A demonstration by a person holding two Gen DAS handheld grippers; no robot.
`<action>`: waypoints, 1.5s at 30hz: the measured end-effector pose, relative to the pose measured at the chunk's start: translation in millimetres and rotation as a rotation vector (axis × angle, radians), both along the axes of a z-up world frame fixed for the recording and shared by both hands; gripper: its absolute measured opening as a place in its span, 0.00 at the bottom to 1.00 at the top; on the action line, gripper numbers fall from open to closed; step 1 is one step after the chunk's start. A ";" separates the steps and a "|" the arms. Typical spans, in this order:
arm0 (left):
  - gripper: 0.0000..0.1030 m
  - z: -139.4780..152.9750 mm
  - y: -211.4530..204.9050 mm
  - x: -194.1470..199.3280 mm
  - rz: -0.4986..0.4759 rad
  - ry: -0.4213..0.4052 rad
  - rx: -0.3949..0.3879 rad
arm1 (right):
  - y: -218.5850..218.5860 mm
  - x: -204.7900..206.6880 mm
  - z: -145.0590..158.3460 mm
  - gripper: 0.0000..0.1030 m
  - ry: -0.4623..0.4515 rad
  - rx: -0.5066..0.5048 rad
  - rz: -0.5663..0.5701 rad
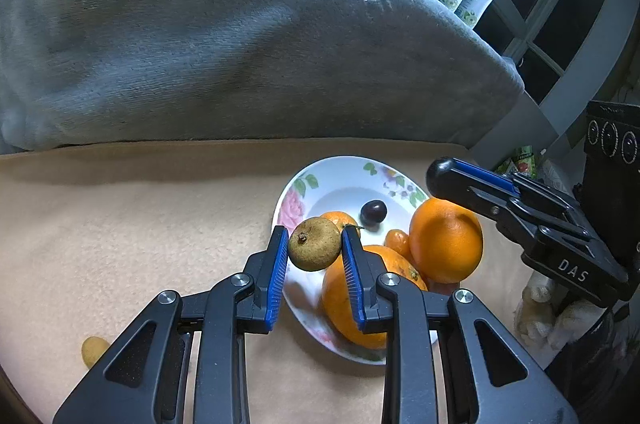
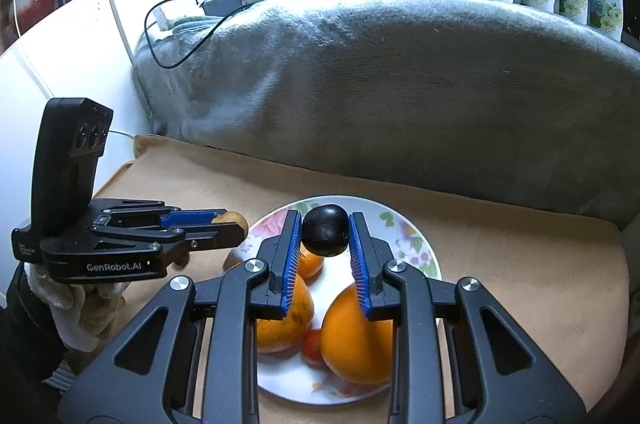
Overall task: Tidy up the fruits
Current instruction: 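Carry the longan and plum over the plate with both grippers, then open the right gripper to drop the plum while the left holds the longan, then open the left gripper to drop the longan onto the plate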
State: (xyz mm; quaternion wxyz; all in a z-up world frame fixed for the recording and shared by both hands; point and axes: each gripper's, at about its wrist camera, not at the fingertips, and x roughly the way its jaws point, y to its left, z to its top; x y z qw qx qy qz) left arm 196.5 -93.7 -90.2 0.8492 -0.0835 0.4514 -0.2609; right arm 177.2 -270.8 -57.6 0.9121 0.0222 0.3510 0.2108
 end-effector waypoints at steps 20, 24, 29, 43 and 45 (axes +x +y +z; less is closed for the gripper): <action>0.26 2.7 -15.0 0.2 -0.043 -0.013 0.015 | -10.6 5.0 3.5 0.59 -0.002 0.036 -0.036; 0.39 4.6 -15.7 -1.4 -0.044 -0.022 0.012 | -13.0 4.0 6.3 0.64 -0.008 0.042 -0.045; 0.57 9.1 -17.6 -6.7 -0.051 -0.043 0.020 | -16.5 1.3 10.8 0.81 -0.021 0.053 -0.063; 0.72 25.5 -23.7 -33.8 -0.011 -0.160 0.181 | -18.6 -11.4 22.3 0.97 -0.041 0.071 -0.081; 0.73 28.8 -24.1 -38.1 -0.007 -0.175 0.189 | -18.6 -13.9 24.3 0.98 -0.045 0.074 -0.082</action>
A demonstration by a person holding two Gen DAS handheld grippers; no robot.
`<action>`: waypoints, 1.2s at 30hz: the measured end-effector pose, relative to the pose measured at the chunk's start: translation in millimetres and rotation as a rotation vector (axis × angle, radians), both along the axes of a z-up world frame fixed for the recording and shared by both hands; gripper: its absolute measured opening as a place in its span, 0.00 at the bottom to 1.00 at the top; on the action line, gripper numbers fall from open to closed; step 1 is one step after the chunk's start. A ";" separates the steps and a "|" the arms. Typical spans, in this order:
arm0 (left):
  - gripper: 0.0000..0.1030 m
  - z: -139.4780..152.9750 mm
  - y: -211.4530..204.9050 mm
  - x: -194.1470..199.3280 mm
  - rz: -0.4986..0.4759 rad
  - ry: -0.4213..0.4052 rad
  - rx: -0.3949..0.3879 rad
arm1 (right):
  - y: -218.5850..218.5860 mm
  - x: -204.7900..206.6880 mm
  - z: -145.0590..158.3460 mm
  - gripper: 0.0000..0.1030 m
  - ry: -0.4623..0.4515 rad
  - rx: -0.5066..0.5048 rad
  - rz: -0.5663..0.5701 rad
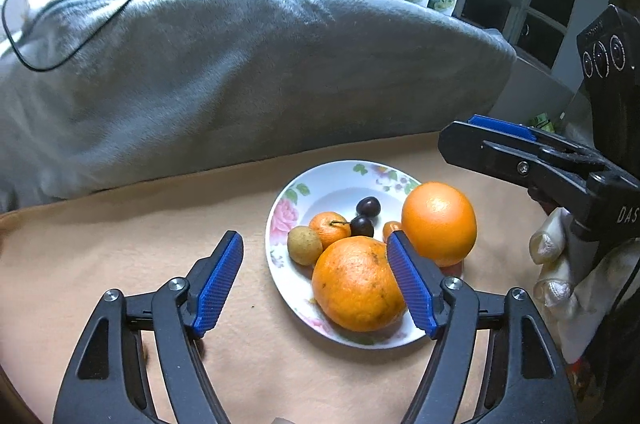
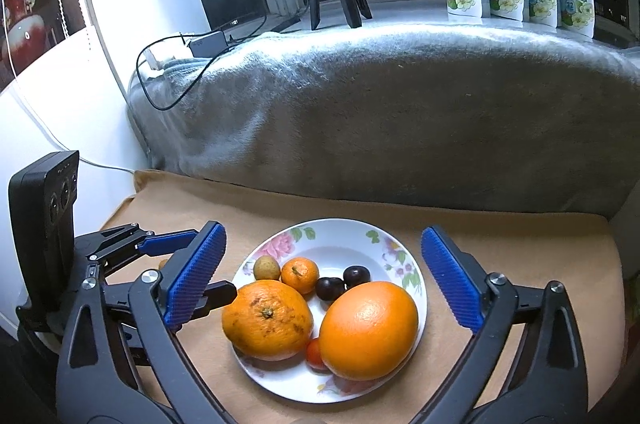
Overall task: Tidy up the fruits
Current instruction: 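Open the left gripper to drop the longan onto the plate, then withdraw both grippers from the plate toward the longan and plum on the cloth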
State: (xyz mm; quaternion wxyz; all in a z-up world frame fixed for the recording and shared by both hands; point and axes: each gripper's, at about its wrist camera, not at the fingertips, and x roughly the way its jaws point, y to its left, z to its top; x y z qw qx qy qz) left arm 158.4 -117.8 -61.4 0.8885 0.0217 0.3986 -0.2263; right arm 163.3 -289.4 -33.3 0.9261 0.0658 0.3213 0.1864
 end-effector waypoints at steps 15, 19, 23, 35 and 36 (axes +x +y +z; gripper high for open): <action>0.75 16.2 10.4 -31.5 0.029 -0.075 0.050 | 8.0 -26.2 13.3 0.98 -0.028 0.000 0.004; 0.75 17.2 20.6 -39.5 0.045 -0.077 0.055 | 14.4 -35.8 15.0 0.98 -0.029 0.000 0.018; 0.75 17.2 32.4 -46.6 0.064 -0.075 0.057 | 22.6 -47.6 16.9 0.98 -0.048 -0.011 0.021; 0.75 7.3 83.5 -53.8 0.143 -0.040 0.020 | 63.4 -83.7 17.0 0.98 -0.132 -0.094 0.080; 0.75 5.9 89.6 -53.4 0.152 -0.034 0.009 | 66.7 -85.7 16.0 0.98 -0.132 -0.098 0.089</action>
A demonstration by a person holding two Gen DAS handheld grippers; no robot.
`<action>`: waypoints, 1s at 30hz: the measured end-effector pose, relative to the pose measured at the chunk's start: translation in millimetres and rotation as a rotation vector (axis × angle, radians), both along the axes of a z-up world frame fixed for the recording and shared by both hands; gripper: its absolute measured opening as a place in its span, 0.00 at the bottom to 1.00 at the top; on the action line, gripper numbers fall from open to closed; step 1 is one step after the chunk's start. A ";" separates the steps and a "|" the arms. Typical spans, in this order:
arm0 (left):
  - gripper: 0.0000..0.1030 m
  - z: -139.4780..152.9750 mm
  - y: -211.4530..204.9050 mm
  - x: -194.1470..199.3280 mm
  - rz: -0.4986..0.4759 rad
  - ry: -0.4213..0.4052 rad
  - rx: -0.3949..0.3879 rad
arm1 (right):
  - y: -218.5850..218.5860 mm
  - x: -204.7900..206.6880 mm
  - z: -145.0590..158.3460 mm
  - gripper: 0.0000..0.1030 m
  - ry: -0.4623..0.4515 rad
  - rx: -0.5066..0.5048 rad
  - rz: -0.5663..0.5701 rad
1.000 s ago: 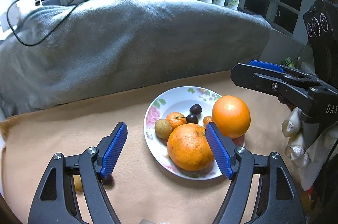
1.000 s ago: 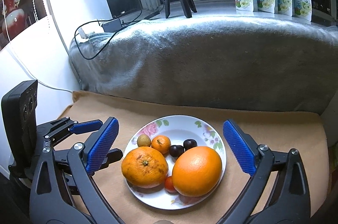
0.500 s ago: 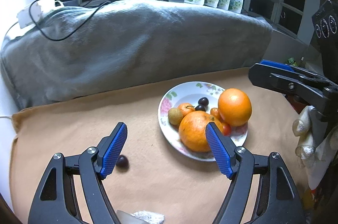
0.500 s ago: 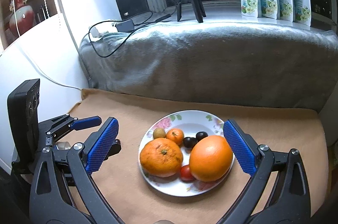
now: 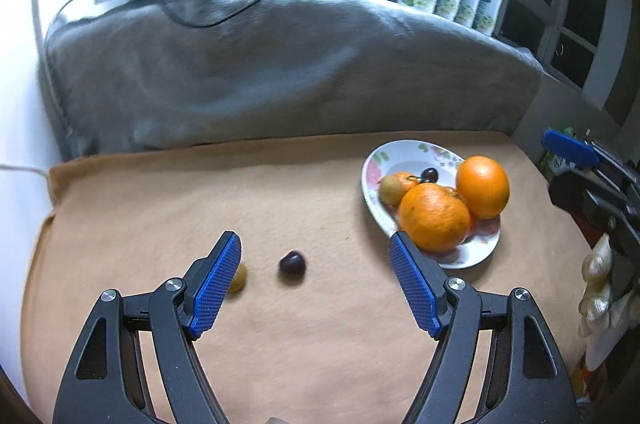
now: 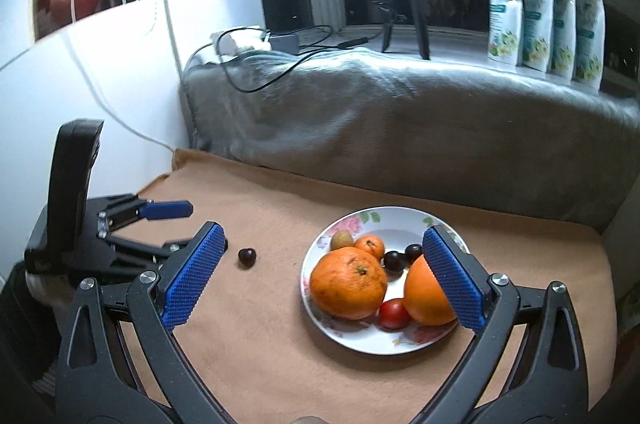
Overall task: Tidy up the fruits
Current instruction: 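Withdraw both grippers from the plate toward the longan and plum on the cloth, then grasp the brown longan with the left gripper while the right grasps the dark plum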
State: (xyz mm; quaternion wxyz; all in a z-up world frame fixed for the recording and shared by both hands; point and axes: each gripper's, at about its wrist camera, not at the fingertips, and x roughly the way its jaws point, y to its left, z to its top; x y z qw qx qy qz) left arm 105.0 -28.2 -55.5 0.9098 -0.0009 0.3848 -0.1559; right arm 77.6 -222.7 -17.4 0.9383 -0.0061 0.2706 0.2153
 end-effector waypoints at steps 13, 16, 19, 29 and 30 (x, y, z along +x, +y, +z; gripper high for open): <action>0.74 -28.2 72.8 -3.8 0.117 0.038 -0.060 | 38.9 -4.3 -26.8 0.98 0.075 -0.015 0.131; 0.69 -35.3 80.9 -5.6 0.129 0.041 -0.067 | 51.5 -4.4 -33.9 0.98 0.090 -0.033 0.159; 0.61 -43.0 85.9 -4.2 0.122 0.070 -0.088 | 63.4 -2.2 -41.3 0.97 0.099 -0.052 0.186; 0.43 -56.7 80.5 2.4 0.056 0.120 -0.129 | 98.8 24.8 -70.0 0.61 0.174 -0.160 0.252; 0.42 -58.1 79.4 4.4 0.051 0.125 -0.133 | 101.8 28.8 -73.2 0.60 0.182 -0.173 0.255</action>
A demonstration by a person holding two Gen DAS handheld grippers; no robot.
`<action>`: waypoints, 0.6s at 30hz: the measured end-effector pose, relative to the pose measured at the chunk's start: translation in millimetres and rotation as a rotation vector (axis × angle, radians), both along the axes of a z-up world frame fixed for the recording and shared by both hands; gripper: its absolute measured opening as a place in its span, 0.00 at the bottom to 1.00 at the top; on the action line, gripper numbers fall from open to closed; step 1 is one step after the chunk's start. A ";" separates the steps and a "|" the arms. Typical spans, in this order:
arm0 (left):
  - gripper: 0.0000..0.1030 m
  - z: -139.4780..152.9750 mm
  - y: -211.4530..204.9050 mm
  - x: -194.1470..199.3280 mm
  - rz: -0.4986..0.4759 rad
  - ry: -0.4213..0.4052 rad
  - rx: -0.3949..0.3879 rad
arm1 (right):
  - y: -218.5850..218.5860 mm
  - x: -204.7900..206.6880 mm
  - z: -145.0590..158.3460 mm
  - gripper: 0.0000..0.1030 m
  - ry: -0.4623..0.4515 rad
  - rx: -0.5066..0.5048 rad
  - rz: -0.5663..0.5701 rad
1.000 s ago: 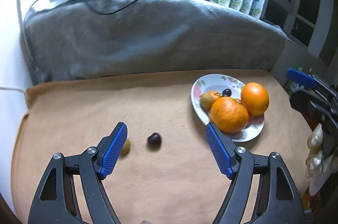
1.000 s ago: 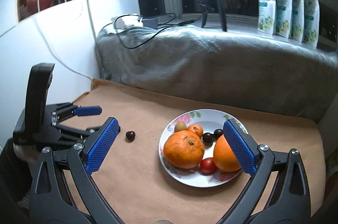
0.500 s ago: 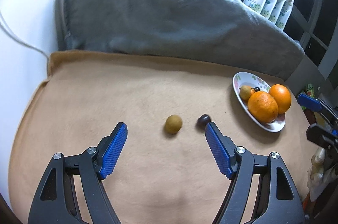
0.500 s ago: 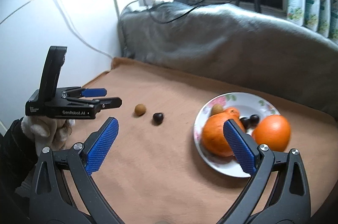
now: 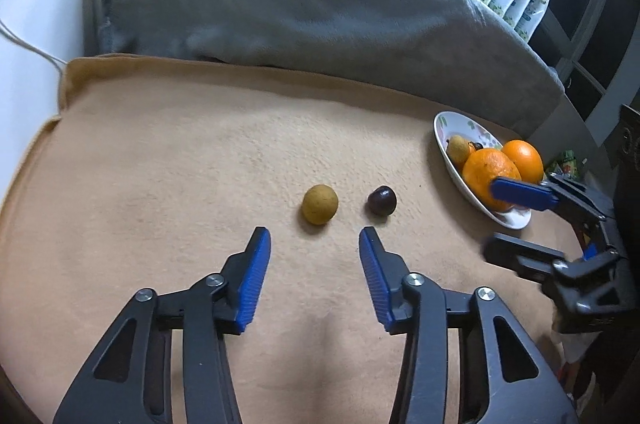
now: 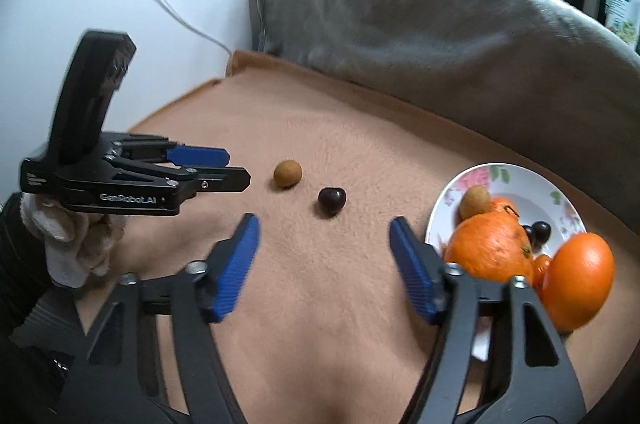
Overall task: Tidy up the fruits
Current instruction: 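Grasp the brown longan with the left gripper while the right grasps the dark plum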
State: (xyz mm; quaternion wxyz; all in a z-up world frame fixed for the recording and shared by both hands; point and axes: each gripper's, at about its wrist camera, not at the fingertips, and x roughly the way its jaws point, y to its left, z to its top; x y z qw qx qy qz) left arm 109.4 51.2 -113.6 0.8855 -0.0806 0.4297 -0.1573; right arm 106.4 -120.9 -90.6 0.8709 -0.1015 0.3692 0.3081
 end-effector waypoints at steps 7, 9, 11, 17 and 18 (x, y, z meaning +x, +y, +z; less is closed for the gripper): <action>0.35 -9.4 -3.4 15.3 -0.009 0.030 -0.024 | 10.9 21.6 -16.9 0.45 0.051 -0.037 -0.011; 0.34 -9.9 -5.0 19.5 -0.012 0.032 -0.029 | 14.7 25.6 -20.6 0.44 0.057 -0.046 -0.011; 0.33 -10.7 -7.3 22.8 -0.015 0.032 -0.027 | 18.8 28.7 -23.2 0.43 0.060 -0.055 -0.009; 0.32 -14.4 -13.0 29.5 -0.031 0.035 -0.015 | 27.5 35.2 -27.5 0.41 0.061 -0.080 -0.009; 0.32 -14.6 -13.3 29.0 -0.032 0.034 -0.012 | 27.9 36.2 -27.7 0.41 0.063 -0.081 -0.010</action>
